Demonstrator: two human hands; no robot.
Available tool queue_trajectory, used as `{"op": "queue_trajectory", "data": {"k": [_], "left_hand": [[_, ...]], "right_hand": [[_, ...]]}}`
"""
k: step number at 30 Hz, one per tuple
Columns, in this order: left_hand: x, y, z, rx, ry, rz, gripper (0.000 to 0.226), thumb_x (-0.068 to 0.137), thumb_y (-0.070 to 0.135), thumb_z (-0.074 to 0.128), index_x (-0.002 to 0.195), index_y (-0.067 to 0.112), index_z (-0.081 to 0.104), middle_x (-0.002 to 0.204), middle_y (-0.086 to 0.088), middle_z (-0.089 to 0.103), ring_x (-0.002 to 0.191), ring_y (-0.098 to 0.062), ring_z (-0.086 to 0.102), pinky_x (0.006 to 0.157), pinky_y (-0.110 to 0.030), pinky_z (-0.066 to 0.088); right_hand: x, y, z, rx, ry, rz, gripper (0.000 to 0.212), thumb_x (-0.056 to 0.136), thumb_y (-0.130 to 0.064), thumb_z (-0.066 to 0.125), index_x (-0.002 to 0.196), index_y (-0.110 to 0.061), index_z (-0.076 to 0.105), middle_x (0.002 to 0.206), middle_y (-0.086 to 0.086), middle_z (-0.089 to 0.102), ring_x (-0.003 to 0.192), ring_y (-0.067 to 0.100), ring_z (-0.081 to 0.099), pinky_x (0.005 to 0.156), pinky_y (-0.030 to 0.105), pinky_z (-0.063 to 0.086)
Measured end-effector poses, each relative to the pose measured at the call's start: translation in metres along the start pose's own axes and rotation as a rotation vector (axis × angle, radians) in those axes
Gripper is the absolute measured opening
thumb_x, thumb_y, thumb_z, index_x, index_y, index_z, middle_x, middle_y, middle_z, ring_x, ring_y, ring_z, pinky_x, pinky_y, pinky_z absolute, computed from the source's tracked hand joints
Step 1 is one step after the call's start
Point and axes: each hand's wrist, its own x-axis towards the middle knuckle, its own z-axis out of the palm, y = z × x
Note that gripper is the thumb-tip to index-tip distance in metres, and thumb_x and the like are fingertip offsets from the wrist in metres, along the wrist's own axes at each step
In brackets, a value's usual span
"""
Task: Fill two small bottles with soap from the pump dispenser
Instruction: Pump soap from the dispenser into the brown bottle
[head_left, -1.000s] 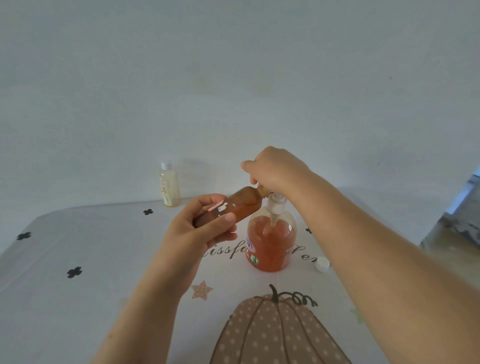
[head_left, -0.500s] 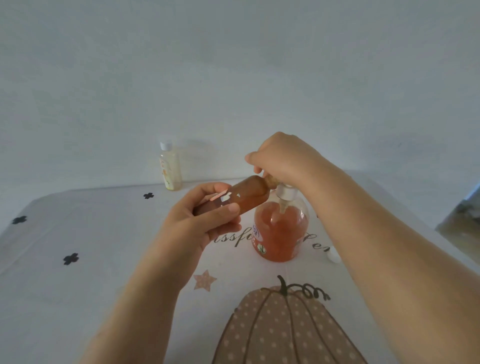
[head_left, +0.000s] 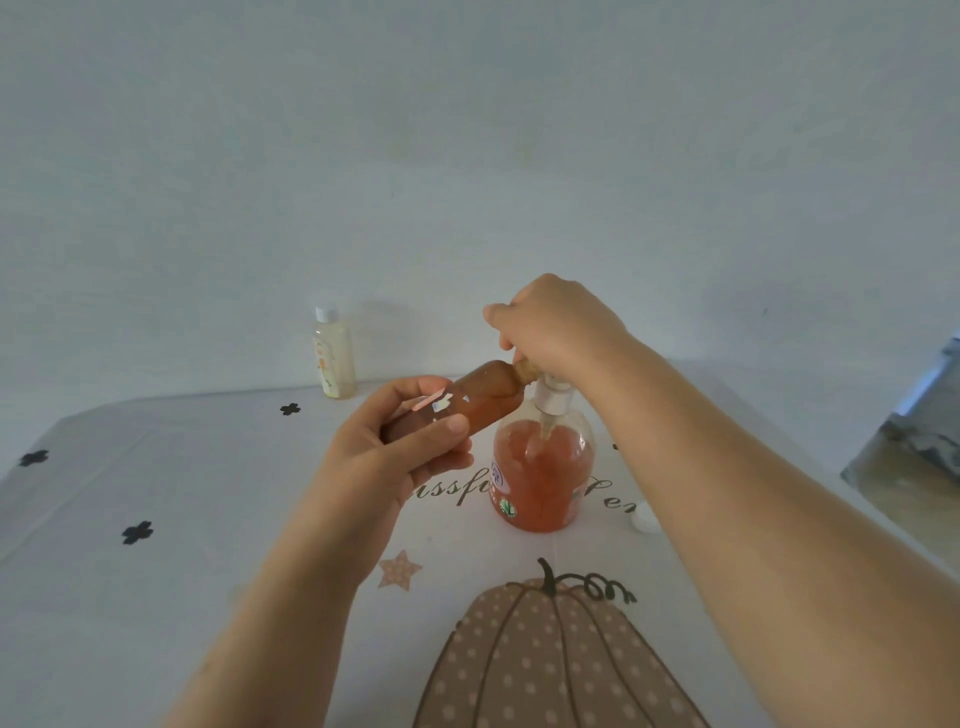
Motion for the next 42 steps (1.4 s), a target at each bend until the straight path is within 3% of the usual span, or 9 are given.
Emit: {"op": "queue_trajectory", "data": {"k": [5,12,21,25,35,42], "left_hand": [[-0.002,0.001,0.004,0.005,0.019,0.02,0.035,0.068,0.009,0.074,0.102,0.009,0.066,0.089,-0.007,0.071,0.073,-0.023,0.067,0.075,-0.03,0.057],[-0.003,0.002,0.003,0.004,0.016,0.011,0.036,0.067,0.009,0.074,0.103,0.009,0.065,0.089,-0.006,0.071,0.074,-0.022,0.067,0.073,-0.029,0.058],[0.0,0.001,-0.001,0.027,-0.009,0.0,0.034,0.067,0.007,0.073,0.101,0.009,0.065,0.089,-0.009,0.07,0.075,-0.023,0.066,0.069,-0.027,0.056],[0.002,-0.002,-0.005,0.041,-0.022,-0.004,0.035,0.068,0.007,0.073,0.102,0.009,0.066,0.088,-0.009,0.07,0.074,-0.023,0.066,0.07,-0.028,0.057],[0.004,-0.004,-0.009,0.062,-0.016,-0.013,0.036,0.067,0.007,0.073,0.103,0.009,0.065,0.085,-0.008,0.071,0.072,-0.024,0.066,0.071,-0.029,0.057],[0.002,-0.001,-0.006,0.053,-0.001,-0.012,0.038,0.067,0.008,0.074,0.104,0.009,0.066,0.088,-0.008,0.071,0.073,-0.024,0.067,0.071,-0.027,0.056]], "right_hand": [[-0.001,-0.005,-0.008,-0.016,-0.05,0.006,0.034,0.095,-0.038,0.049,0.098,-0.012,0.071,0.086,0.005,0.076,0.086,0.026,0.073,0.085,0.036,0.056],[-0.001,-0.006,-0.005,-0.021,-0.04,-0.006,0.033,0.095,-0.037,0.05,0.096,-0.012,0.072,0.088,0.003,0.076,0.083,0.024,0.072,0.077,0.033,0.054],[0.003,-0.002,0.0,-0.039,-0.068,0.042,0.037,0.095,-0.043,0.048,0.095,-0.015,0.072,0.078,0.002,0.071,0.075,0.023,0.066,0.071,0.032,0.046],[0.004,0.001,0.003,-0.011,-0.081,0.063,0.039,0.095,-0.045,0.047,0.094,-0.015,0.072,0.076,0.003,0.074,0.083,0.024,0.072,0.08,0.034,0.051],[0.006,0.005,0.01,-0.017,-0.093,0.046,0.033,0.093,-0.042,0.051,0.096,-0.016,0.071,0.083,0.004,0.074,0.08,0.027,0.072,0.088,0.037,0.055],[0.003,0.003,0.006,-0.044,-0.062,0.043,0.035,0.094,-0.042,0.05,0.096,-0.016,0.072,0.08,0.003,0.073,0.081,0.024,0.07,0.073,0.032,0.049]]}}
